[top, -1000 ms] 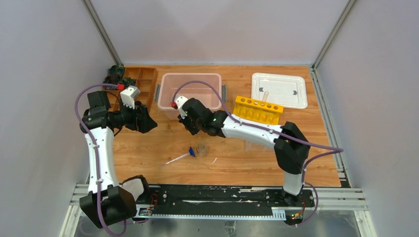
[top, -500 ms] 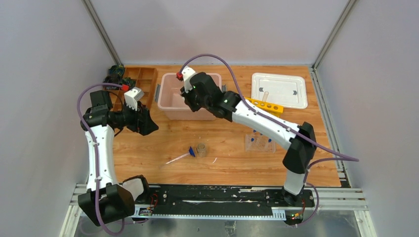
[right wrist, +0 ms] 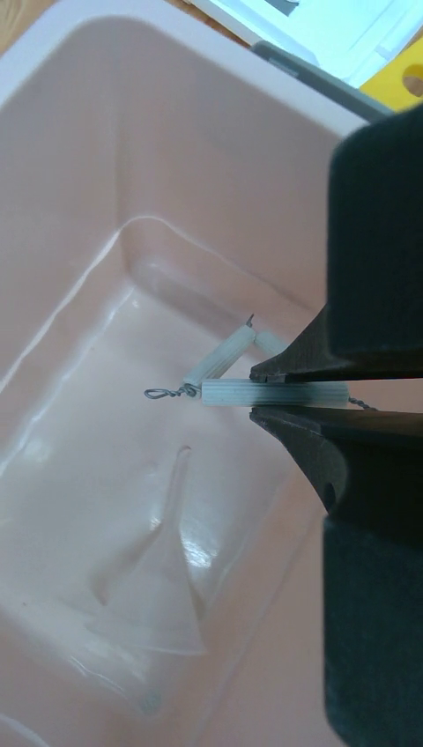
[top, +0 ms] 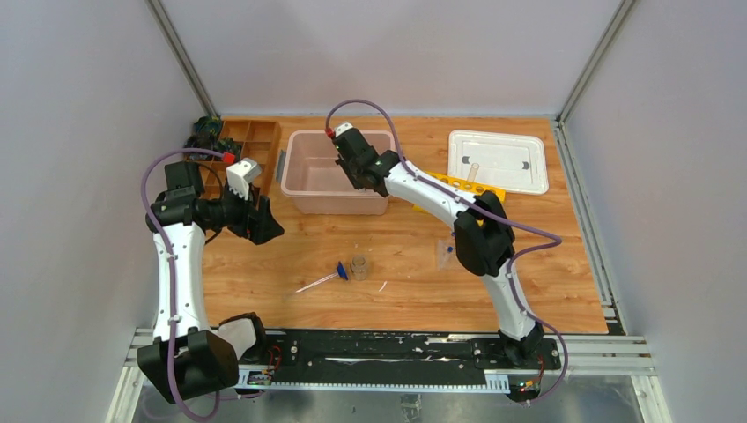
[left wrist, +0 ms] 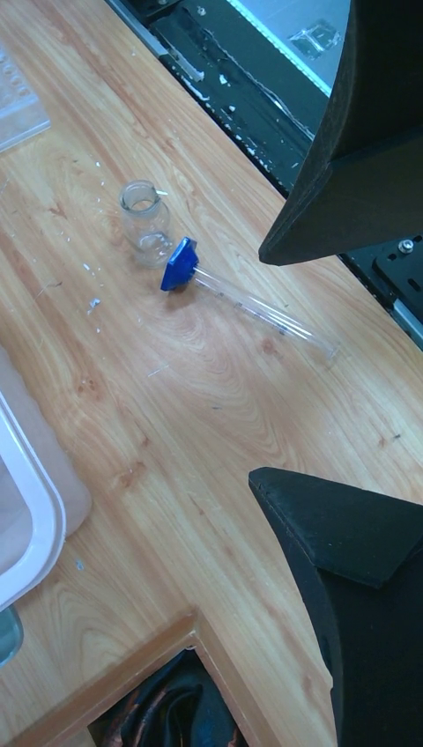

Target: Organize the chemistry lab equipment

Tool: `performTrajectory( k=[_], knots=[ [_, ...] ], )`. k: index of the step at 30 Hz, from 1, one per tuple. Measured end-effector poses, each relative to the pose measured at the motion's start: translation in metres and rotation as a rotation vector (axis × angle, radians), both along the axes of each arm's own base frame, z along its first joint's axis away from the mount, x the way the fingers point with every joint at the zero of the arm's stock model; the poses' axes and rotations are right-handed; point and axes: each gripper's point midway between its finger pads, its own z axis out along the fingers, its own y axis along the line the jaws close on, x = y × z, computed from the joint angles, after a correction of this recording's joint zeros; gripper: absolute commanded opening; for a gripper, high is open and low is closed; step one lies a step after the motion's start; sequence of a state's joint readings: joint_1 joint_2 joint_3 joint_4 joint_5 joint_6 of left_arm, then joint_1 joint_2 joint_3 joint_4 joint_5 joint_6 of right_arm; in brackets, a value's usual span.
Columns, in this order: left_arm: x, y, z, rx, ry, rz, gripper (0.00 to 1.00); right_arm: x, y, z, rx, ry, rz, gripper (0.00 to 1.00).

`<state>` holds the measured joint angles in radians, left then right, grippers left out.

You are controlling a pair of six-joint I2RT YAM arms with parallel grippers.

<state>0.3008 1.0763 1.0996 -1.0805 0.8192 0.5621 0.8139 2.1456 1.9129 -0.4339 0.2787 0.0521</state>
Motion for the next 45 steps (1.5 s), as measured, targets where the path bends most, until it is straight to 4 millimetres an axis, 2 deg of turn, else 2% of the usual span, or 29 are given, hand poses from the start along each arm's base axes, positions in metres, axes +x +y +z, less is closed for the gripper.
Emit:
performTrajectory(
  k=[5,6,9,10,11,13,16,20,22,25,28,30,31,33,35,36,38,41,42,45],
  knots=[
    [0.000,0.000,0.000,0.004,-0.003,-0.006,0.91,0.020,0.009,-0.005,-0.020,-0.032,-0.019,0.00],
    [0.000,0.000,0.000,0.005,-0.004,-0.006,0.91,0.023,0.010,-0.006,-0.022,-0.036,-0.021,0.03],
    [0.000,0.000,0.000,0.005,-0.005,-0.007,0.92,0.032,0.014,-0.005,-0.028,-0.058,-0.034,0.20],
    [0.000,0.000,0.000,0.006,-0.005,-0.008,0.92,0.035,0.016,-0.003,-0.028,-0.068,-0.036,0.27],
    [0.000,0.000,0.000,0.006,-0.005,-0.009,0.93,0.038,0.016,-0.002,-0.029,-0.076,-0.037,0.39],
    [0.000,0.000,-0.001,0.006,-0.005,-0.010,0.95,0.043,0.017,0.004,-0.033,-0.096,-0.039,0.53],
    [0.000,0.000,-0.001,0.009,-0.002,-0.008,0.96,0.046,0.017,0.016,-0.025,-0.121,-0.041,0.62],
    [0.000,0.002,-0.003,0.022,0.003,0.000,0.95,0.041,0.013,0.032,-0.005,-0.120,-0.049,0.65],
    [0.000,0.003,-0.003,0.026,0.005,0.002,0.95,0.032,0.009,0.049,0.017,-0.122,-0.049,0.65],
    [0.000,0.003,-0.004,0.027,0.006,0.002,0.94,0.007,-0.001,0.087,0.078,-0.130,-0.038,0.65],
    [0.000,0.003,-0.004,0.027,0.007,0.002,0.93,-0.046,-0.005,0.129,0.165,-0.139,0.026,0.69],
    [0.000,0.003,-0.004,0.026,0.008,0.001,0.92,-0.092,-0.001,0.145,0.222,-0.129,0.101,0.80],
    [0.000,0.003,-0.004,0.026,0.009,0.001,0.91,-0.113,0.002,0.146,0.243,-0.114,0.139,0.86],
    [-0.001,0.003,-0.006,0.026,0.012,0.000,0.91,-0.157,0.008,0.133,0.271,-0.065,0.216,0.92],
    [-0.002,0.002,-0.008,0.025,0.019,-0.001,0.90,-0.196,0.012,0.099,0.253,0.022,0.283,0.92],
    [-0.002,0.002,-0.009,0.025,0.023,0.000,0.90,-0.208,0.012,0.082,0.234,0.058,0.299,0.92],
    [-0.003,0.002,-0.010,0.024,0.026,-0.001,0.89,-0.226,0.008,0.041,0.173,0.137,0.309,0.91],
    [-0.003,0.002,-0.010,0.025,0.028,0.000,0.88,-0.241,0.003,-0.006,0.094,0.235,0.300,0.85],
    [-0.003,0.002,-0.010,0.028,0.028,0.001,0.88,-0.243,0.002,-0.017,0.076,0.257,0.295,0.84],
    [-0.004,0.003,-0.010,0.037,0.020,0.002,0.88,-0.245,0.001,-0.033,0.051,0.288,0.280,0.83]
  ],
)
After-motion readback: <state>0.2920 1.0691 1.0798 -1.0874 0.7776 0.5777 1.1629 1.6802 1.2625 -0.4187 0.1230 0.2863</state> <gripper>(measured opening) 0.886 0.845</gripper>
